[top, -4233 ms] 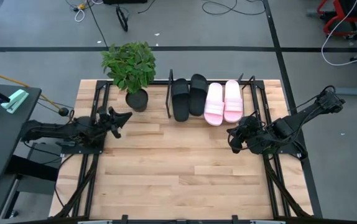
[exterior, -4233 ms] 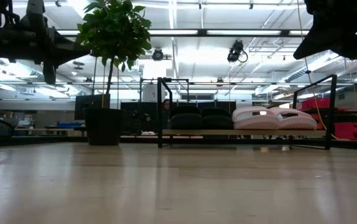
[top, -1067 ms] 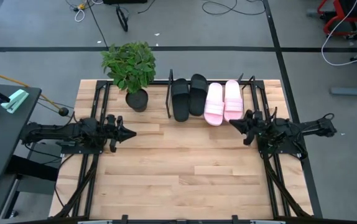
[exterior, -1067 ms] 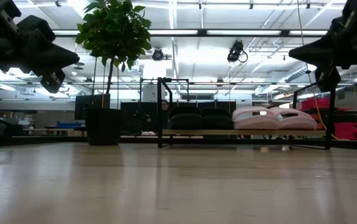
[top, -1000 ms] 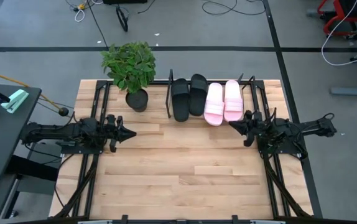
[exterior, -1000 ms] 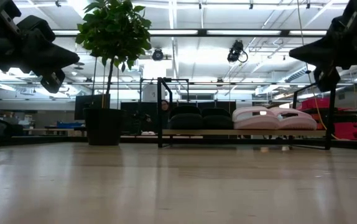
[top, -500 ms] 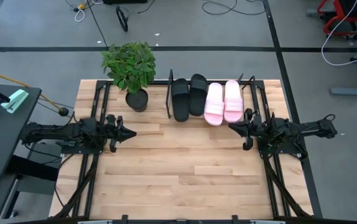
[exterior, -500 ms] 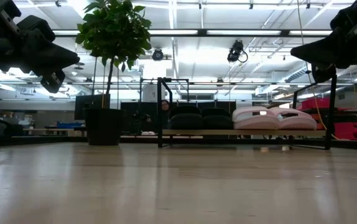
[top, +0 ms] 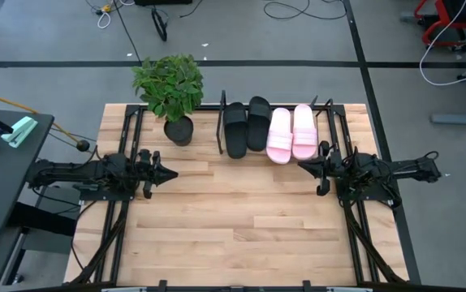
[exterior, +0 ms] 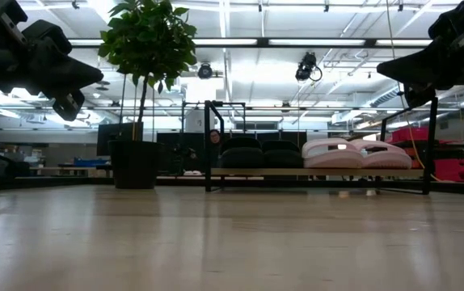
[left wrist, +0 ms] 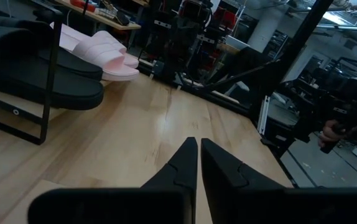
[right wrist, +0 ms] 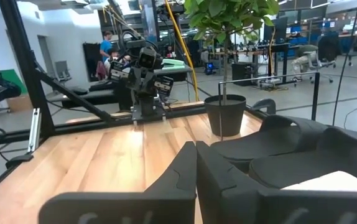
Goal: Pick and place slides into the shelf
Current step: Return to Home Position
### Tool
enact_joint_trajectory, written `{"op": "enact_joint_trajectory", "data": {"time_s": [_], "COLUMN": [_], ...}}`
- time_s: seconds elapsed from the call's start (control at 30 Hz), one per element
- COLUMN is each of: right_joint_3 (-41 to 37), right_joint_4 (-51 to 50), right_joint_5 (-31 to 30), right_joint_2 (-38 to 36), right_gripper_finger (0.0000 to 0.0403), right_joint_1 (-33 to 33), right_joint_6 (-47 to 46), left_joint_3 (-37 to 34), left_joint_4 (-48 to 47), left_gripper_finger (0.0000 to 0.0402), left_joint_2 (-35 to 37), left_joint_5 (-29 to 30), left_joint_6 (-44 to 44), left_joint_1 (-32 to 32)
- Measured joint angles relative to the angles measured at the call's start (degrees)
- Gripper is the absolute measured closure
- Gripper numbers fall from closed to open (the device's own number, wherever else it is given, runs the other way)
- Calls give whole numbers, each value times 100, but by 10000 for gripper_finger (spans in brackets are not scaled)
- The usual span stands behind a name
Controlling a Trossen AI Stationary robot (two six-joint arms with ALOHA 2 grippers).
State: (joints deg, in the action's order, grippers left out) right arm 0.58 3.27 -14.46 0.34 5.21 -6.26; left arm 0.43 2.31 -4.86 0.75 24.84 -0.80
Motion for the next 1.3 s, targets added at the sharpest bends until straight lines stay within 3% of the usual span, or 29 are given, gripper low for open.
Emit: {"op": "enact_joint_trajectory", "data": {"time_s": [0.47,1.0,1.3], "right_joint_3": [0,0,0], "right_joint_4": [0,0,-2], "right_joint_5": [0,-2,-2], "right_joint_2": [0,0,0], "right_gripper_finger": [390,389,387], "right_joint_1": [2,2,2], "right_joint_6": [-5,-3,-1], "left_joint_3": [0,0,0], "left_joint_4": [0,0,0], "left_gripper_finger": [361,379,366], "left_joint_2": [0,0,0], "left_joint_5": [0,0,0], "left_joint_6": [0,-1,0], "left_joint_1": [0,-1,0]}}
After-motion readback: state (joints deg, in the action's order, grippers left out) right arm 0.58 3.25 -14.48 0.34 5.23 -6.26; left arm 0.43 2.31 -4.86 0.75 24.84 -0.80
